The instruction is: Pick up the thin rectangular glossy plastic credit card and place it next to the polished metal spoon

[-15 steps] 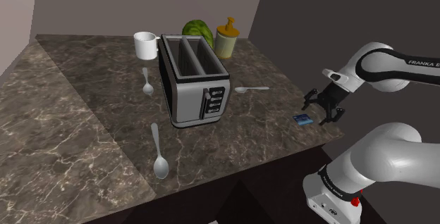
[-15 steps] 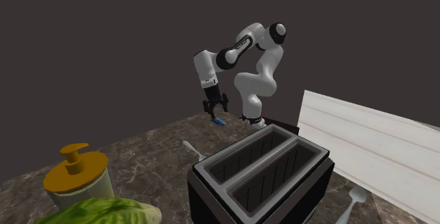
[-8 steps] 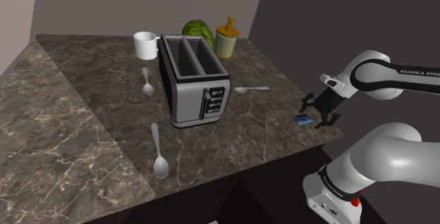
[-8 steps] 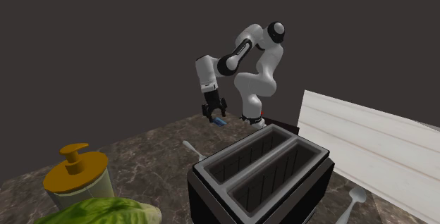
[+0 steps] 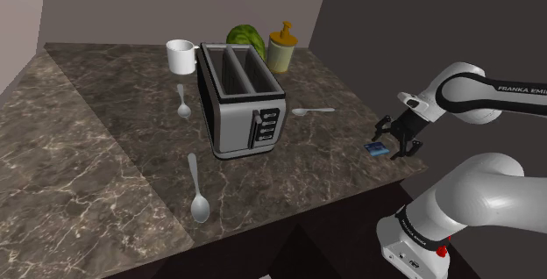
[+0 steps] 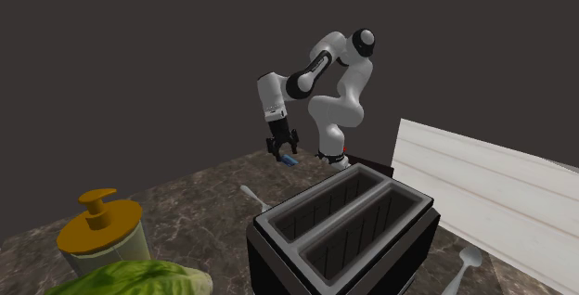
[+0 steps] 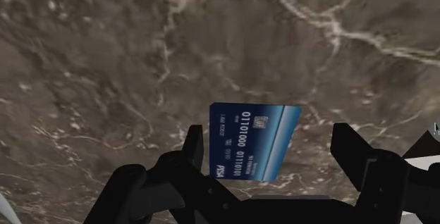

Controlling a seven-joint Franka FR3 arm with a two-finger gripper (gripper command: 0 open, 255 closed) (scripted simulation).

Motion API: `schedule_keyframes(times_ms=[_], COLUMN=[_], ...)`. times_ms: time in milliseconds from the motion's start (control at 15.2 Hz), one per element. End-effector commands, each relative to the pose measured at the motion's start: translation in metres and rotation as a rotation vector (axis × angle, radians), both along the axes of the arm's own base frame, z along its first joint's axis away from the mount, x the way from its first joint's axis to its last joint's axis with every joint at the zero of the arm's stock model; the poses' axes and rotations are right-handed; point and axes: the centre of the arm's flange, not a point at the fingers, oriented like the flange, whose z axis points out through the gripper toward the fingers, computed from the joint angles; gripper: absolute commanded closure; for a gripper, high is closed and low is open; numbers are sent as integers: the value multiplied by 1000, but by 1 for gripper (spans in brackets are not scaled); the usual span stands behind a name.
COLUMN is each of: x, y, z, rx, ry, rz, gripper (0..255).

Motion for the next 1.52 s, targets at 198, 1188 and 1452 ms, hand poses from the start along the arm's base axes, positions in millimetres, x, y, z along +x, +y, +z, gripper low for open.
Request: schedule_keyframes(times_ms=[198,1188,1452], x=[16,10,10], y=[0,13,13], z=[-2,53,74], rx=[195,199,199], ry=[-54,-55,-55], rz=[-70,-67,-67], gripper=[255,255,255])
